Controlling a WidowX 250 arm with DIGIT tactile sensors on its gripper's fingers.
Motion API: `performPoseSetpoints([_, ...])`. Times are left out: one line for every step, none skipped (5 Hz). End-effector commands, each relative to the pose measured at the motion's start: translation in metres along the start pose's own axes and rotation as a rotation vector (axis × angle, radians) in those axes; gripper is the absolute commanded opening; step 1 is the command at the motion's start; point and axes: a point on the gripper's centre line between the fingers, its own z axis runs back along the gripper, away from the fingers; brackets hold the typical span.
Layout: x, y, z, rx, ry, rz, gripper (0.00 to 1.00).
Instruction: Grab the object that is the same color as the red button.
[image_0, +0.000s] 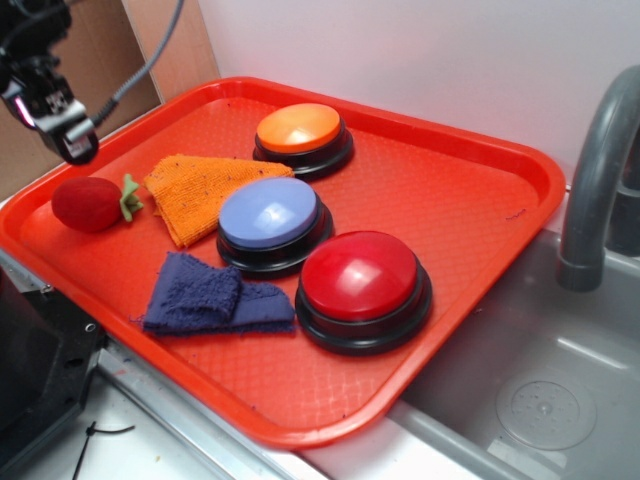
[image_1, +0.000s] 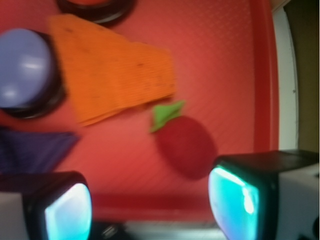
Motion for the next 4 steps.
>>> performPoseSetpoints([0.006,0.03,-0.043,0.109,0.025,-0.069,1.0])
performPoseSetpoints([0.002,0.034,-0.06,0.112,0.077,-0.064,1.0])
performPoseSetpoints([0.001,0.031,-0.068,0.105,0.1,-0.065,1.0])
performPoseSetpoints([0.001,0.029,-0.069,0.101,0.119,-0.058,0.21])
